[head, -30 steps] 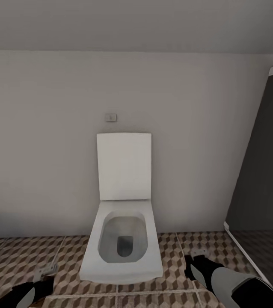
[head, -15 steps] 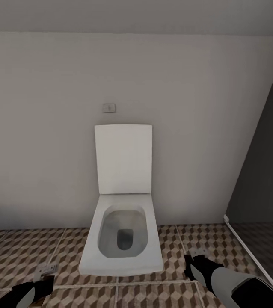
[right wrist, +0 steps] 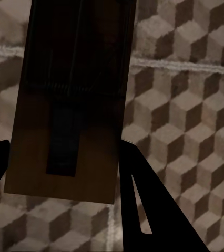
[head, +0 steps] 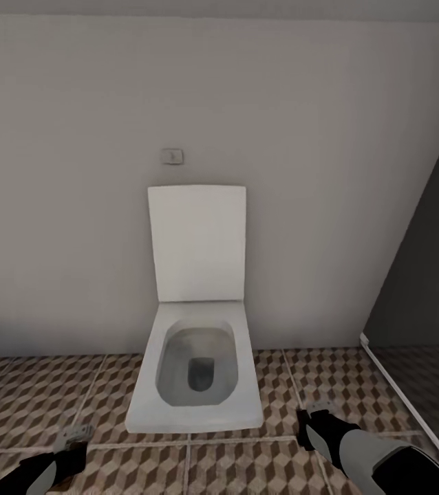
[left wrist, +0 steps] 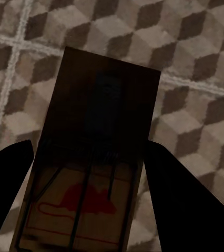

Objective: Take the four mousetraps from the cabinet in the bathroom and place them on the bathroom floor. Make sure all four end up on the same floor surface, and ensure that at least two of them are either under or directly next to the same bathroom sink.

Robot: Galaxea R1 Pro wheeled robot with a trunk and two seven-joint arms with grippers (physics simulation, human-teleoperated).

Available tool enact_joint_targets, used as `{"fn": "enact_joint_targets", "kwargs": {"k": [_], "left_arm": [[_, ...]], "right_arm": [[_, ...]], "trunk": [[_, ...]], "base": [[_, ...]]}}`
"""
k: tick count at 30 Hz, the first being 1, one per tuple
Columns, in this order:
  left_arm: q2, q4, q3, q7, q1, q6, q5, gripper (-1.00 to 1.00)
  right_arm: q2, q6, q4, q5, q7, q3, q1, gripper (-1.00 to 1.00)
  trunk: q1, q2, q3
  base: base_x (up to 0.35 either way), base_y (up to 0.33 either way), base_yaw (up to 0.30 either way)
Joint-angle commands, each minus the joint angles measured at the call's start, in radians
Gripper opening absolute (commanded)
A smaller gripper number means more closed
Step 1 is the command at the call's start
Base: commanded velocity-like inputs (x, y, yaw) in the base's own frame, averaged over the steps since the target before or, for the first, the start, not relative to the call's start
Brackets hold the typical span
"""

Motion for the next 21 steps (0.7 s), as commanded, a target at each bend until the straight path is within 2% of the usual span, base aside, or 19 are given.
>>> {"fn": "enact_joint_targets", "kwargs": {"k": [1,11,21], "left_arm": [[0.001,-0.002,-0.004,-0.001,0.0,0.004,0.005,-1.0],[0.003,-0.035,-0.002,0.0,0.0,0.006,0.004,-1.0],[0.003,-0.156,0.002,0.01,0.0,0.018,0.007,-1.0]], "right_arm": [[0.0,0.002,0.001,-0.014,-0.001,0.009,-0.001,-1.0],[0.002,0.002,0.001,-0.012,-0.001,0.009,-0.001,-1.0],[0.001,0.006,-0.003,-0.007,-0.001,0.009,-0.001,-1.0]], "trunk": [[0.0,-0.001,-0.005],[0.005,-0.003,-0.044],[0.005,-0.003,-0.044]], "base": [[0.0,0.0,0.0],[0.0,0.0,0.0],[0.0,0.0,0.0]]}}
